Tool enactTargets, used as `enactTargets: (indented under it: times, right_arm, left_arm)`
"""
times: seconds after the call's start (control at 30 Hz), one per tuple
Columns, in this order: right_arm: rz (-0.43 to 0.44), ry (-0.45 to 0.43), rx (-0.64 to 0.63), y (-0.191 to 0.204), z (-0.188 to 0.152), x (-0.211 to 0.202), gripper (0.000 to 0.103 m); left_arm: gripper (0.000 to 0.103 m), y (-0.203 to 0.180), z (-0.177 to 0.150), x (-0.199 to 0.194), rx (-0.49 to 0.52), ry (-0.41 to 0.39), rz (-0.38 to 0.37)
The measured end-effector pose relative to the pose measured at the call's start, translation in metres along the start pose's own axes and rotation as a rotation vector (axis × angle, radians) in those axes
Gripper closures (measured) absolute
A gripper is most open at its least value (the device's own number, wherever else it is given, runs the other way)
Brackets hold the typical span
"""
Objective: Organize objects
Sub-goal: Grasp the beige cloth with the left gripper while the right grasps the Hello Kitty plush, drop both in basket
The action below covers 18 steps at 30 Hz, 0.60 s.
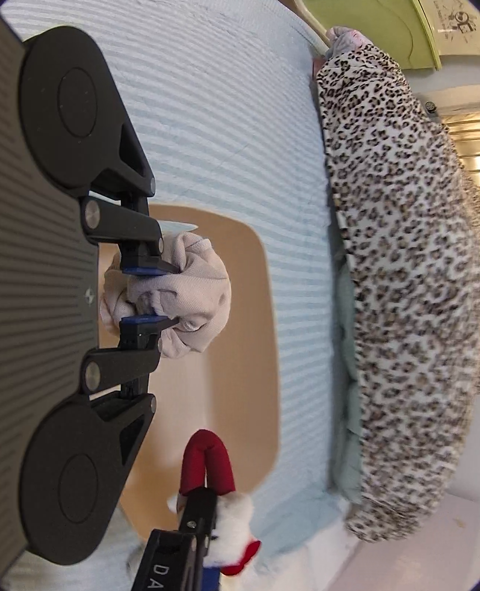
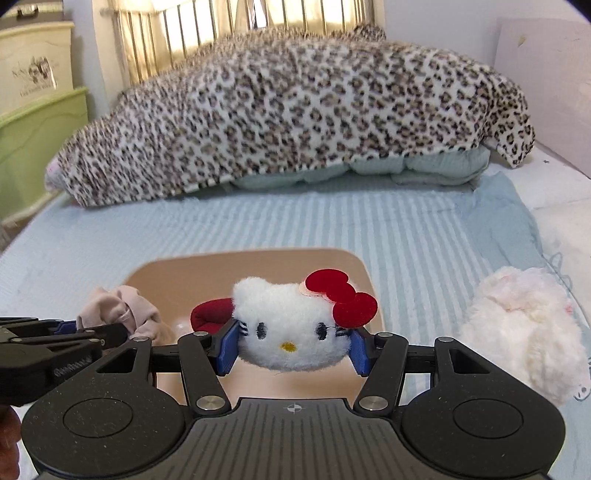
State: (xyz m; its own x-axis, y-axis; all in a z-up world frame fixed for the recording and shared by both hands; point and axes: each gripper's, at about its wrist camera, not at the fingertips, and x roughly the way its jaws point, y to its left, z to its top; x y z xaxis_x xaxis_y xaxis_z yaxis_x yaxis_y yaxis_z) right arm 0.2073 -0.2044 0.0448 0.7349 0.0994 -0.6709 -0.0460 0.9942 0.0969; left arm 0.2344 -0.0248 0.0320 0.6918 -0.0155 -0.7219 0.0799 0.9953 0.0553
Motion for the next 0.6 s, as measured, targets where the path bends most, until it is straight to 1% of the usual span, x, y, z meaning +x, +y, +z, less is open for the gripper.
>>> enactTargets:
  times: [0.1, 0.2, 0.27, 0.33, 0.37, 0.43, 0.47, 0.5, 0.53, 0.6]
  right_arm:
    - [-0.028, 0.053, -0.017, 0.003, -0.003, 0.026, 0.048]
    - [-0.047, 0.106, -0.025, 0.003, -0.009, 0.044, 0.047]
    - [-0.054, 0.129, -0.032, 0.004, -0.014, 0.048, 0.046]
    - [-0.059, 0.134, -0.033, 0.003, -0.016, 0.046, 0.045]
    - [-0.057, 0.13, -0.033, 0.003, -0.015, 0.043, 0.039]
    - [-0.052, 0.107, -0.035, 0.003, -0.013, 0.033, 0.034]
    - [-0.048, 0.093, -0.036, 0.003, -0.012, 0.026, 0.029]
    - [-0.046, 0.081, -0.037, 0.003, -0.01, 0.019, 0.024]
    - [-0.044, 0.068, -0.037, 0.004, -0.008, 0.011, 0.022]
    - [-0.034, 0.043, -0.036, 0.005, -0.006, -0.005, 0.014]
  left_arm:
    - [0.082, -0.004, -0.007, 0.023, 0.018, 0.047, 0.024]
    - [0.08, -0.002, -0.015, 0.032, 0.015, 0.084, -0.005]
    - [0.077, -0.003, -0.018, 0.032, 0.031, 0.085, -0.016]
    - [0.074, -0.004, -0.019, 0.024, 0.045, 0.071, -0.009]
    - [0.07, -0.004, -0.018, 0.019, 0.043, 0.058, -0.004]
    - [0.053, -0.003, -0.015, 0.006, 0.034, 0.029, 0.016]
    - [0.035, -0.003, -0.013, -0.002, 0.03, 0.017, 0.024]
    - [0.026, -0.002, -0.013, -0.01, 0.026, 0.001, 0.031]
    - [0.025, -0.002, -0.012, -0.018, 0.024, -0.014, 0.035]
    - [0.023, -0.001, -0.011, -0.033, 0.033, -0.032, 0.041]
